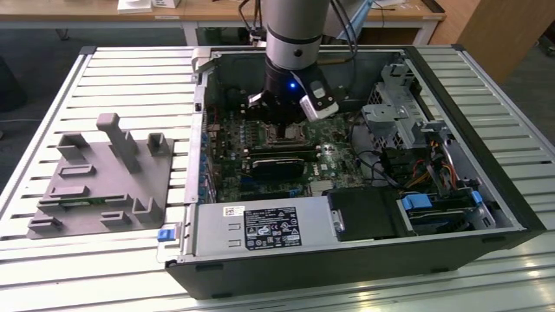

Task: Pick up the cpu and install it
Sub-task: 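Install the second cpu locking lever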

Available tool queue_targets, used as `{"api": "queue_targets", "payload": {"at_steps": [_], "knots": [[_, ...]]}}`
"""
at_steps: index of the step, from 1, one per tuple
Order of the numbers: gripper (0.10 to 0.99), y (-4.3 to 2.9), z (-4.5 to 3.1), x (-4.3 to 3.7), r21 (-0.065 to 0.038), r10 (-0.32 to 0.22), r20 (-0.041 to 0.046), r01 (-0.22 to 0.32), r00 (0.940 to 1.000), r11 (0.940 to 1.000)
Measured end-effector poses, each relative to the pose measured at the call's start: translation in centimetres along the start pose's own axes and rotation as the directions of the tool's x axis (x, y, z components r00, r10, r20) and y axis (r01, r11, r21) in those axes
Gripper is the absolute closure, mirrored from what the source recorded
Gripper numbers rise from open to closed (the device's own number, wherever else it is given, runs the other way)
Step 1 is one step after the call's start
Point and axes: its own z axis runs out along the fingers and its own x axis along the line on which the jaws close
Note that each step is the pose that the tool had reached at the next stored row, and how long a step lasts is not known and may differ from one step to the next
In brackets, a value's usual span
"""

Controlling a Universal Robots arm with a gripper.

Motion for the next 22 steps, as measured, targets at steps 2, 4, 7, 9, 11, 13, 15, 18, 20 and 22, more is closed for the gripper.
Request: {"api": "queue_targets", "payload": {"at_steps": [2,4,7,9,11,13,15,18,20,22], "knots": [[0.980,-0.02,0.28,0.13,0.000,0.000,-0.0001,0.000,1.0000,1.0000],[0.980,-0.04,0.66,0.18,0.000,0.000,-0.0001,0.000,1.0000,1.0000],[0.980,-0.07,1.19,0.19,0.000,0.000,-0.0003,0.000,1.0000,1.0000],[0.980,-0.09,1.44,0.20,-0.003,0.000,-0.0004,0.000,1.0000,1.0000],[0.980,-0.22,1.48,0.23,-0.022,-0.001,-0.0005,0.001,1.0000,0.9998],[0.980,-0.52,1.47,0.26,-0.046,-0.001,-0.0005,0.001,1.0000,0.9989],[0.980,-0.87,1.46,0.33,-0.061,-0.002,-0.0006,0.002,1.0000,0.9981],[0.980,-1.39,1.44,0.50,-0.072,-0.002,-0.0007,0.002,1.0000,0.9974],[0.980,-1.72,1.42,0.59,-0.078,-0.002,-0.0007,0.002,1.0000,0.9970],[0.980,-2.08,1.41,0.66,-0.083,-0.002,-0.0007,0.002,1.0000,0.9965]]}}
